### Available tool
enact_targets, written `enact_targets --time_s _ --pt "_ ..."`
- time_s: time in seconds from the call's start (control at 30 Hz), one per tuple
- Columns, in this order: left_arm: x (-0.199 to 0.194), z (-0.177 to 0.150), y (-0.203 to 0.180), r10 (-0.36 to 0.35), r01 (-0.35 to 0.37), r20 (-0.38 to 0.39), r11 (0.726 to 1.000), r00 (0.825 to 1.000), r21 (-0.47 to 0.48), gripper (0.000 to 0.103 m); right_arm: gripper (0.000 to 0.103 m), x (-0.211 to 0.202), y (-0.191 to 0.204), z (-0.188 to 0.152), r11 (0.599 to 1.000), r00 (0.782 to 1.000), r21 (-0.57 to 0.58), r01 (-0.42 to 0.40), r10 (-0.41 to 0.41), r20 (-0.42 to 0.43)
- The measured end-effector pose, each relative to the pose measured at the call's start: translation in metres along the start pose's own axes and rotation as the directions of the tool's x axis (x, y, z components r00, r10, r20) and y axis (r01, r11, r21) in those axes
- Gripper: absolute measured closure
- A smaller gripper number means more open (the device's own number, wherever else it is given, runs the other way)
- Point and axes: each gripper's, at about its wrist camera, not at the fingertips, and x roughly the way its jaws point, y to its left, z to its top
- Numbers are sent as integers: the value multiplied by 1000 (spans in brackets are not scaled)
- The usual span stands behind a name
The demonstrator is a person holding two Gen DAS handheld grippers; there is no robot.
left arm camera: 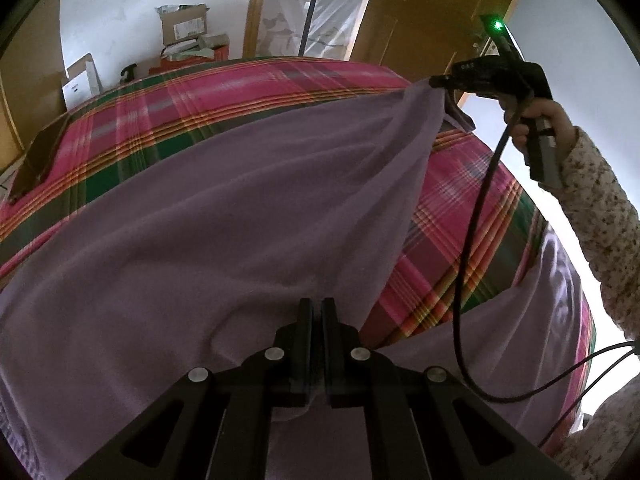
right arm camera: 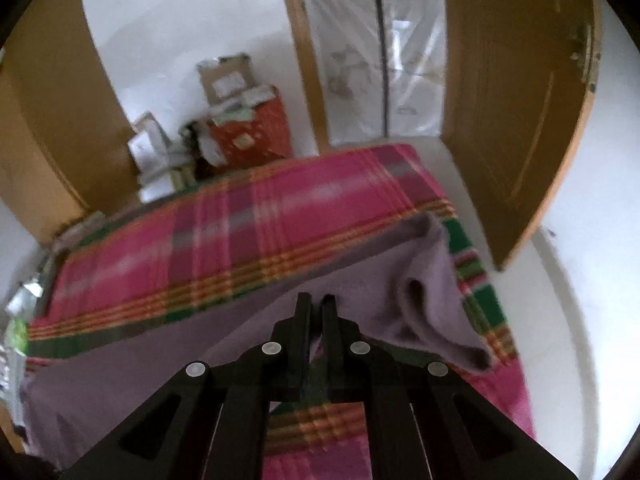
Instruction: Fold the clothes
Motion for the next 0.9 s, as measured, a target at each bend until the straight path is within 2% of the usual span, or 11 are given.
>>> enact_targets --time_s 0.07,0.13,0.17,0.27,0.33,0.4,0.5,0.53,0.6,0.8,0.9 --pt "-2 3 -5 3 -3 10 1000 1000 25 99 98 1 3 0 998 998 -26 60 -60 -19" --pt "1 8 -11 8 -9 14 999 1000 44 99 97 7 3 2 998 998 -7 56 -56 -20" --pt "2 11 -14 11 -12 16 998 1000 54 99 97 9 2 2 999 999 11 32 -32 -11" --pt "12 21 -27 4 -5 13 995 1000 102 96 93 29 -4 6 993 993 81 -88 94 -70" --pt "21 28 -36 11 -13 9 990 1000 143 91 80 34 -8 6 985 986 97 -143 150 -69" --pt "30 35 -42 9 -9 1 985 1000 172 89 76 35 -14 6 976 980 110 -185 193 -57" --pt "41 41 -56 18 -16 -7 974 1000 227 88 73 32 -35 1 933 952 216 -289 304 -41" --pt "44 43 -60 31 -29 -7 970 999 242 87 73 29 -41 -1 924 947 236 -301 318 -35" --pt "50 45 -68 58 -54 -9 961 998 271 85 73 19 -51 -4 919 946 243 -309 322 -15" --pt "68 53 -90 140 -128 -8 925 990 357 84 73 -8 -81 -21 934 962 238 -268 271 21" --pt "76 58 -100 176 -162 1 905 984 394 83 73 -13 -88 -33 946 969 212 -244 247 14"
